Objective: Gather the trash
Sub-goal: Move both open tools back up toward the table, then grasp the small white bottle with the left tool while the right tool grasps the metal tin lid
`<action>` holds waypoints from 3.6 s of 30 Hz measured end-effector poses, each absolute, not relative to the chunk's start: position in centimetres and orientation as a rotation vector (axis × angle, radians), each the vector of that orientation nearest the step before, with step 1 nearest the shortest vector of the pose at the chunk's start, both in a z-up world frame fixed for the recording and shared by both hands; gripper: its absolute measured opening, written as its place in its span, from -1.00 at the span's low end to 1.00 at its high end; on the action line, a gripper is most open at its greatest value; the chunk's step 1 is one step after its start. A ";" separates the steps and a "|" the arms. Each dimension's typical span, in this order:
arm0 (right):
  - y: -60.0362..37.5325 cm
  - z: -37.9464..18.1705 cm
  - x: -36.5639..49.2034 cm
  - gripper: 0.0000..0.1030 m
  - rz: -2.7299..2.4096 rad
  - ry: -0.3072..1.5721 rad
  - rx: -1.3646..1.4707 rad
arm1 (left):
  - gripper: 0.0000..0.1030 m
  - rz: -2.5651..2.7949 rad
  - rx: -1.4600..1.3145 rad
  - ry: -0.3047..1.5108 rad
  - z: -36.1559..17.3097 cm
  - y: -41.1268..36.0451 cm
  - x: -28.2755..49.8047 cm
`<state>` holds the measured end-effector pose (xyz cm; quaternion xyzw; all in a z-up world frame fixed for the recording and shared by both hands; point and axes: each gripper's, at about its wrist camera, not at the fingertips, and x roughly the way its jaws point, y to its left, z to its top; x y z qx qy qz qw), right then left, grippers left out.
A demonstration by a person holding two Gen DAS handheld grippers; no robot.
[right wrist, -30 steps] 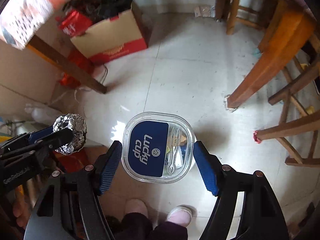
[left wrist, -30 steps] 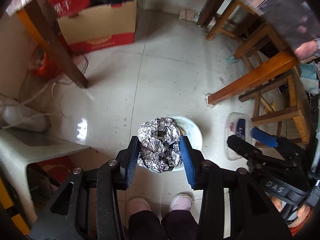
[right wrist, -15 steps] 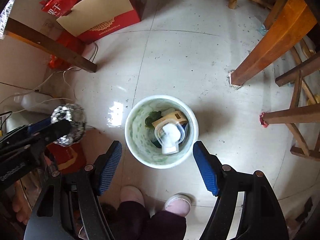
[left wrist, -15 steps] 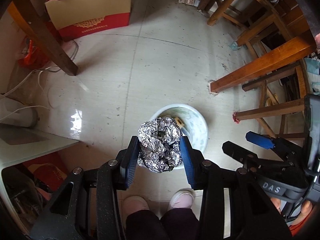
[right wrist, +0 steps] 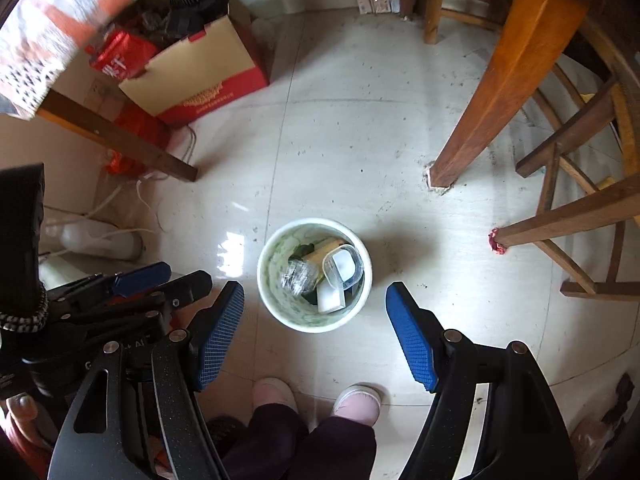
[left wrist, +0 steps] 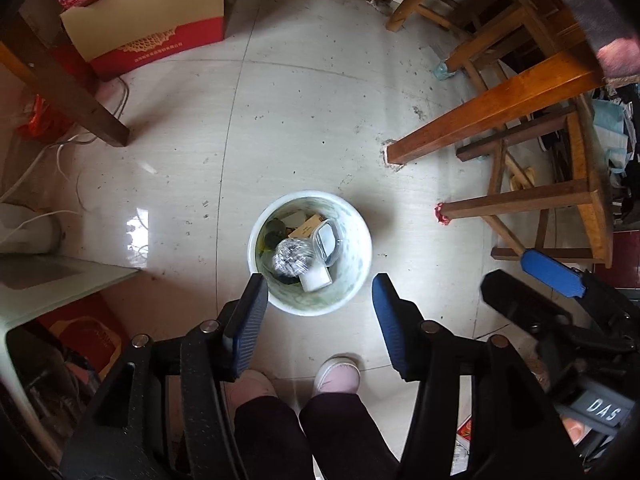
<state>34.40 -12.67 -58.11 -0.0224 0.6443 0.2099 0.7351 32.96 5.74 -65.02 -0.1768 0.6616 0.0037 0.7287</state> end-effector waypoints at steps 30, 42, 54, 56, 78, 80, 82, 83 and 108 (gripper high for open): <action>-13.4 -16.1 27.1 0.36 0.413 0.854 0.041 | 0.08 -0.002 -0.190 0.919 -18.4 9.4 24.6; -14.6 -7.8 23.6 0.58 0.341 0.647 0.070 | 0.65 -0.026 -0.167 0.738 -8.7 10.2 21.4; -16.3 -4.6 27.9 0.59 0.288 0.457 0.050 | 0.69 -0.022 -0.105 0.655 -5.5 8.8 26.5; -16.7 -4.1 29.9 0.59 0.299 0.440 0.056 | 0.70 -0.008 -0.091 0.638 -5.2 8.2 28.2; -18.3 -5.1 48.2 0.83 0.435 0.507 -0.016 | 0.70 0.073 -0.153 0.680 -6.0 3.9 48.2; -17.9 -6.1 49.7 0.83 0.436 0.540 -0.005 | 0.70 0.078 -0.159 0.701 -6.9 4.5 49.7; -17.2 -7.3 51.4 0.83 0.438 0.576 -0.010 | 0.70 0.077 -0.166 0.721 -7.6 5.2 50.9; -16.9 -7.7 52.1 0.83 0.437 0.595 -0.014 | 0.70 0.078 -0.168 0.733 -8.1 5.8 51.7; -5.3 -28.3 70.2 -0.36 0.349 1.219 0.066 | 0.69 -0.042 -0.183 1.096 -23.0 16.6 69.0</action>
